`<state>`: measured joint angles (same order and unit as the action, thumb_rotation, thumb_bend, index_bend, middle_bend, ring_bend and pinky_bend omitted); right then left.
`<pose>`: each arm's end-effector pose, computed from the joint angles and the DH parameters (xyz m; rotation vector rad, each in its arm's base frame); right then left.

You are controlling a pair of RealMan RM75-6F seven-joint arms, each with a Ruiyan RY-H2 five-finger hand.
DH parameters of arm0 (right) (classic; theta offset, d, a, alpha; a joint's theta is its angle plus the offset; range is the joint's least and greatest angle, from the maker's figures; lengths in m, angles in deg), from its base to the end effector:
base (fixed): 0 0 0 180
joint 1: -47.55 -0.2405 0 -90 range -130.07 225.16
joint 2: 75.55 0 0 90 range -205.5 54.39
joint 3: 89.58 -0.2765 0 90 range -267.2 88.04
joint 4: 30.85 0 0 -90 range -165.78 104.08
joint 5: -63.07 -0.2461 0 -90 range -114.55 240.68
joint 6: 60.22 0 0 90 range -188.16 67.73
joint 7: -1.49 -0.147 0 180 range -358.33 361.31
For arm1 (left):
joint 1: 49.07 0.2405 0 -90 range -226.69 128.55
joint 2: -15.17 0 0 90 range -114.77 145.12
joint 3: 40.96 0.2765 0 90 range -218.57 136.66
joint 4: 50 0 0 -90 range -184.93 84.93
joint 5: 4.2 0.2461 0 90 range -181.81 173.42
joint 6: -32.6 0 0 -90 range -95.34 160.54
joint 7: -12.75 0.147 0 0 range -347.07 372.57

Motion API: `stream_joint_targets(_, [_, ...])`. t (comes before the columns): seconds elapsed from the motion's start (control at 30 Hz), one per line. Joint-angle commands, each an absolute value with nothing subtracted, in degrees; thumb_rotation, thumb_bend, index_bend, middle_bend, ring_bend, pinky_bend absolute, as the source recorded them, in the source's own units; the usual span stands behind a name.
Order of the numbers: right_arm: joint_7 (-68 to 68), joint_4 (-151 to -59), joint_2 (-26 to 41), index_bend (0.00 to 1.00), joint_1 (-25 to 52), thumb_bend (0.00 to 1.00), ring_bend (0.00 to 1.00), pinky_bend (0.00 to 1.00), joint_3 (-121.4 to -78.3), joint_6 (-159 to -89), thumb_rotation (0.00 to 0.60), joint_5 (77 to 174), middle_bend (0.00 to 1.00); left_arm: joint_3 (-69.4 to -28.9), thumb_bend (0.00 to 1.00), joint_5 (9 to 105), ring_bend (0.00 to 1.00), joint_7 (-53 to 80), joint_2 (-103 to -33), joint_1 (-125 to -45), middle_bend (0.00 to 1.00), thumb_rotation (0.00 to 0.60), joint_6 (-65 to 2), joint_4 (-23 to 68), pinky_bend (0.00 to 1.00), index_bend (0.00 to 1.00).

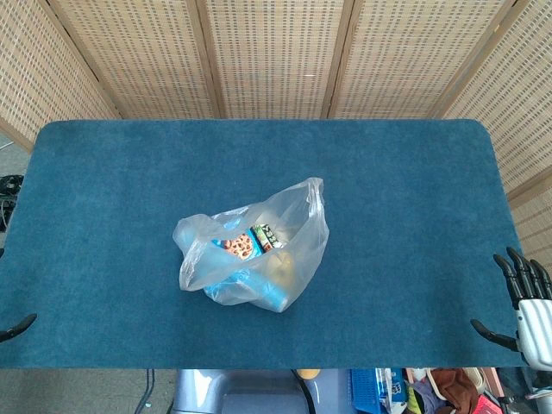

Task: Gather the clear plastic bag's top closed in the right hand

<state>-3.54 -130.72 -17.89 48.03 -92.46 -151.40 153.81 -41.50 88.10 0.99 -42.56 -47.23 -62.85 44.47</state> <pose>-0.3220 -0.1561 0.1696 1.3140 -0.9249 1.0313 -0.3407 0.1375 0.1812 -1.2999 -0.9247 -1.0677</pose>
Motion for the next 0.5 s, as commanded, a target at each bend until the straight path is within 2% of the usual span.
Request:
stream_joint_targets(0.03, [-3.30, -130.77, -17.92, 0.00, 47.96, 0.00, 0.00, 0.00, -92.53, -151.17, 0.600, 153.46, 0.00, -41.57, 0.14, 87.91, 0.00, 0.87, -42.50, -47.30, 0.00, 0.600, -62.67, 44.48, 0.00, 0.00])
stream_joint_targets(0.3, [-3.47, -130.87, -17.90, 0.00, 48.07, 0.00, 0.00, 0.00, -92.66, -151.57, 0.600, 153.44, 0.00, -41.71, 0.14, 87.46, 0.00, 0.77, -42.34, -47.38, 0.00, 0.600, -62.35, 44.60, 0.00, 0.00])
stream_joint_targets(0.5, [-9.23, -131.04, -19.22, 0.00, 46.05, 0.00, 0.00, 0.00, -93.03, -148.29, 0.600, 153.17, 0.00, -41.78, 0.14, 87.32, 0.00, 0.82, -42.38, -47.25, 0.00, 0.600, -62.55, 44.59, 0.00, 0.00])
